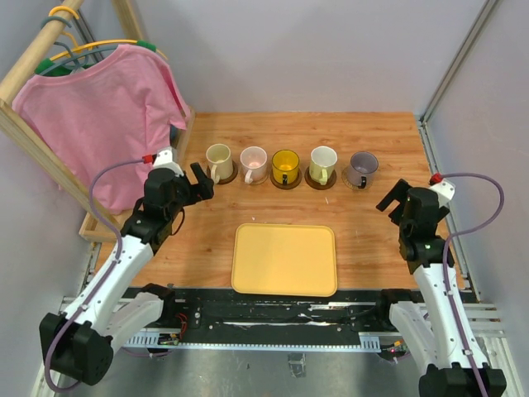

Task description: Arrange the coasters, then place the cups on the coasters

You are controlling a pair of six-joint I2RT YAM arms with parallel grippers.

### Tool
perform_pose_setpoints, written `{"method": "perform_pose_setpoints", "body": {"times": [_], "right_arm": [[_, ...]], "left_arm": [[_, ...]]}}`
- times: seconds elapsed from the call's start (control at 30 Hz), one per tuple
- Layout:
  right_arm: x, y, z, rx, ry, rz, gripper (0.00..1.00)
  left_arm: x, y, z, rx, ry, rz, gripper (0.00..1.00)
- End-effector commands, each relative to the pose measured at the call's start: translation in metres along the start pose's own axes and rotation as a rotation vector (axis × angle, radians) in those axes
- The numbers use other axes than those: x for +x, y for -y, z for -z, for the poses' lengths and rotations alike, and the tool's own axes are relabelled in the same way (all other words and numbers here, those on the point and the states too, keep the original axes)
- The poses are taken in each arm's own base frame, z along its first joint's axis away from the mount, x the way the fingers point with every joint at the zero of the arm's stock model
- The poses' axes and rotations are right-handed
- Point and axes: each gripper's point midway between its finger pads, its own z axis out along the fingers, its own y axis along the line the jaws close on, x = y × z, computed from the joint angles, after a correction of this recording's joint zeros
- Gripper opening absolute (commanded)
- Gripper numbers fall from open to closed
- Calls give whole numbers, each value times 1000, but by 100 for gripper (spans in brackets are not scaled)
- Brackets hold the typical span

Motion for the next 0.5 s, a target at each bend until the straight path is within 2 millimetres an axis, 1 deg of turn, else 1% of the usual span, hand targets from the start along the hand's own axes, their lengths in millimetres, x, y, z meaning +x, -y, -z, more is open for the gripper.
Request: {"method": "perform_pose_setpoints", "body": {"times": [0.0,0.07,0.23,0.33,0.47], "right_arm": [[2,19,4,67,11,19,98],[1,19,6,64,17,25,98],[0,21,9,59,33,35,98],[0,22,10,60,34,37,98],[1,23,9,65,32,39,98]], "left_arm": [[-1,-22,17,-92,37,33,100],[-4,-28,26,-107,76,40,100],[-16,-32,46,-97,168,58,100],[-22,-32,52,-92,198,62,100],[-21,-34,53,-103,201,67,100]]}}
